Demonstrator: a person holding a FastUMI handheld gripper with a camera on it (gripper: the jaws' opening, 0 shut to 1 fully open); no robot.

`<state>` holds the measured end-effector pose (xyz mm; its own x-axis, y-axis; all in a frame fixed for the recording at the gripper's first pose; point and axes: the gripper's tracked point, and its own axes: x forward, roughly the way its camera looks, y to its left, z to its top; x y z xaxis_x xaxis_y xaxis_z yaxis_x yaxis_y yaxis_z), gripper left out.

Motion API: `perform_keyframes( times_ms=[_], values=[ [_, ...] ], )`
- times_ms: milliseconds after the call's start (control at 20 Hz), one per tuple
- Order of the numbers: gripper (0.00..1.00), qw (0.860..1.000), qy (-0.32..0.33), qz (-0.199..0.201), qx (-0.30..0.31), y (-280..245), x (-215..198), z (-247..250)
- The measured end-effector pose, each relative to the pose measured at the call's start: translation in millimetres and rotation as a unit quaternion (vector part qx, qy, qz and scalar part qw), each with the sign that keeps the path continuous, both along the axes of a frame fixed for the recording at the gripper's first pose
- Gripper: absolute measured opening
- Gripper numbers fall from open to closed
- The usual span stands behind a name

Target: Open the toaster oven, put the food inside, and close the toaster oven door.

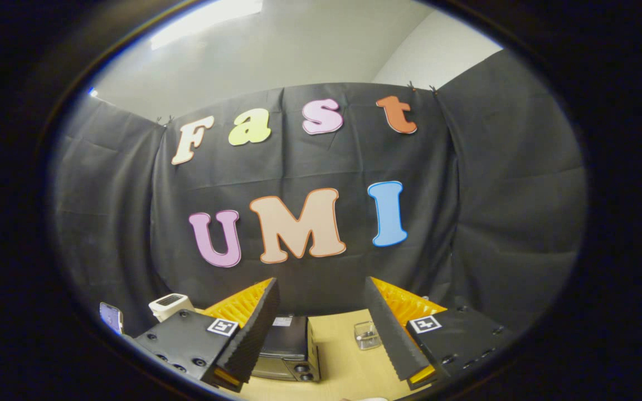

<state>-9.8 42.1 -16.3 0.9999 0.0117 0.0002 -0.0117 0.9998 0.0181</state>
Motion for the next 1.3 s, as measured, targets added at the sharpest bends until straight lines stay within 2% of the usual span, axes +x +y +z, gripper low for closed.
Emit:
perform_keyframes(
  times_ms=[350, 700, 1000, 1150, 1300],
  values=[
    [0.95, 0.999, 0.03, 0.002, 0.014, 15, -9, -46],
    [0.95, 0.997, 0.05, 0.042, 0.03, 52, -12, -121],
    [0.95, 0.987, 0.129, 0.078, 0.059, 95, -13, -207],
    [0.95, 0.982, 0.153, 0.085, 0.063, 110, -8, -230],
    [0.94, 0.982, 0.152, 0.093, 0.06, 133, 4, -235]
  ],
)
